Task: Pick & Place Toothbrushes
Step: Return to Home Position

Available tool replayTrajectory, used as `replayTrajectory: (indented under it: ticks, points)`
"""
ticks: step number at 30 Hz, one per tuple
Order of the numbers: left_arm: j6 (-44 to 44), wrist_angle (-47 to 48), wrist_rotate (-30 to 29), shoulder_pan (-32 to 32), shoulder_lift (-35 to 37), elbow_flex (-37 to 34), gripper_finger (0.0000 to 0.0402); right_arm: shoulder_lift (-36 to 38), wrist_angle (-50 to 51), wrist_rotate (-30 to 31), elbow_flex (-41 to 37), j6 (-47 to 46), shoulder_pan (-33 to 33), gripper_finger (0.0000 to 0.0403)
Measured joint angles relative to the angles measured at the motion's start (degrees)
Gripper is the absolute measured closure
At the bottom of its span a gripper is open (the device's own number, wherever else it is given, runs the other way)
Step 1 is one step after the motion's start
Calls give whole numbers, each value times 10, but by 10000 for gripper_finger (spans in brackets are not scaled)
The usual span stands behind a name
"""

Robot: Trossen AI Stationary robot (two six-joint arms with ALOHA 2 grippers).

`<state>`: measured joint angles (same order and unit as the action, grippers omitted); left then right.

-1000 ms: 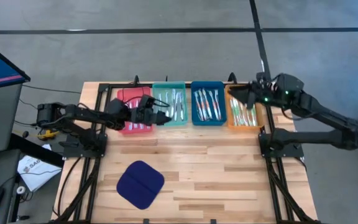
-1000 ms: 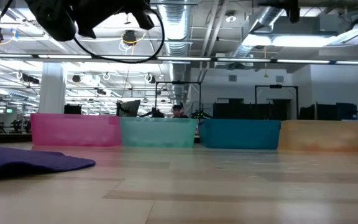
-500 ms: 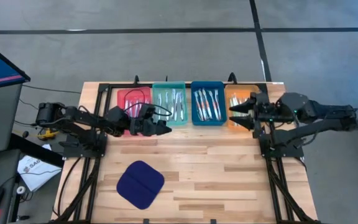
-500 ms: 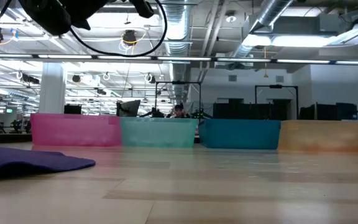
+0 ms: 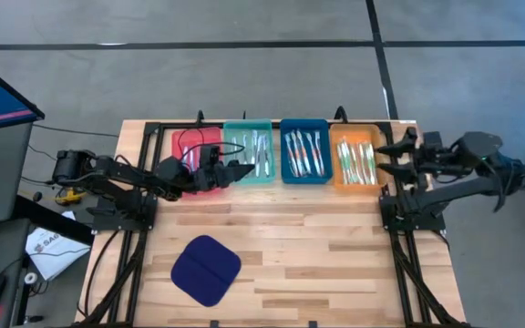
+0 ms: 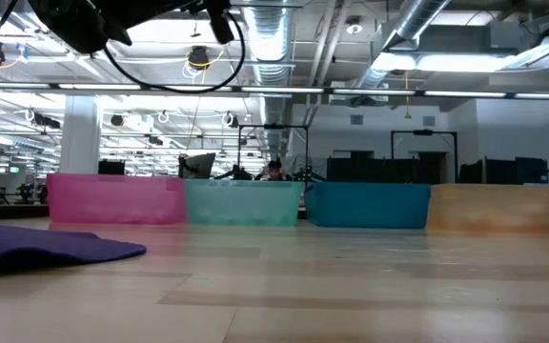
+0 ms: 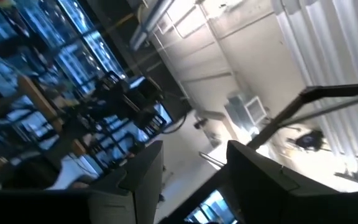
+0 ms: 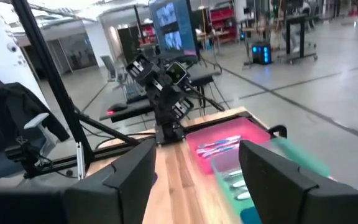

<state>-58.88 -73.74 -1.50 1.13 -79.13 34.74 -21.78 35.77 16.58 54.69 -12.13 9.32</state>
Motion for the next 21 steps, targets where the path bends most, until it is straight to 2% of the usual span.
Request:
replayTrajectory:
  ticks: [5, 11, 15, 18, 20, 21]
  points:
    - [16, 20, -40, 0, 0, 0, 229, 81, -11, 0, -65, 15, 0, 178]
    - [17, 22, -74, 0, 0, 0, 229, 216, -48, -1, -174, 16, 0, 178]
    - [17, 26, -84, 0, 0, 1, 229, 212, -38, -2, -197, 25, 0, 178]
    - [17, 42, -100, -4, -1, 1, 229, 197, -83, -1, -212, 39, 0, 178]
    - [16, 43, -117, -9, 0, 1, 229, 211, -69, -2, -235, 50, 0, 178]
    - [17, 48, -124, -12, 0, 2, 229, 214, -101, -1, -243, 52, 0, 178]
